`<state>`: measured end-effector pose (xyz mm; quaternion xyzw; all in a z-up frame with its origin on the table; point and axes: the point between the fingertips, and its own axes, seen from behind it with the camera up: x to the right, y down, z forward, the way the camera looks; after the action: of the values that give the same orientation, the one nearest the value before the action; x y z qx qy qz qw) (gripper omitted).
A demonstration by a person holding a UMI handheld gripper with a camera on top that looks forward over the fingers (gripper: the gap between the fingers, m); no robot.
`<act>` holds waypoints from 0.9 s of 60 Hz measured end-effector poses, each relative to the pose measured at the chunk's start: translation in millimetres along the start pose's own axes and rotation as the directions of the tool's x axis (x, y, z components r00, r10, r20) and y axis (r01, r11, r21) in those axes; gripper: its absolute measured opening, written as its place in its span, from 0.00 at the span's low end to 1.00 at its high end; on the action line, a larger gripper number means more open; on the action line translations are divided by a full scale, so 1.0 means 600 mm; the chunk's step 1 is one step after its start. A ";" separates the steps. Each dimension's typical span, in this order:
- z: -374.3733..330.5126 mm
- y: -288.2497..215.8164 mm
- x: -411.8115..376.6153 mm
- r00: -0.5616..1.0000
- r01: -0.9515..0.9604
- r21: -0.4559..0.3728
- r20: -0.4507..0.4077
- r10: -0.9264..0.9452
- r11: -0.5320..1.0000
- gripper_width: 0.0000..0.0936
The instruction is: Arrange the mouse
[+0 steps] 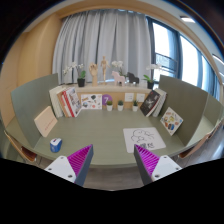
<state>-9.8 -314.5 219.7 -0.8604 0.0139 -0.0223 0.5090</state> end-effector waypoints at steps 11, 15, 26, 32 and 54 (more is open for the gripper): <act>0.077 0.136 -0.167 0.998 0.016 -0.136 0.059 -0.008 0.991 0.87; 0.100 0.172 -0.240 0.995 0.024 -0.183 0.097 -0.007 0.983 0.87; 0.173 0.226 -0.430 0.977 0.098 -0.265 0.207 -0.043 0.959 0.88; 0.219 0.232 -0.507 0.969 0.120 -0.290 0.243 -0.048 0.950 0.88; 0.395 0.205 -0.591 0.979 0.117 -0.302 0.194 -0.059 0.946 0.80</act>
<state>-351.6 -150.1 -10.9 -0.9282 -0.0680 0.0362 0.3641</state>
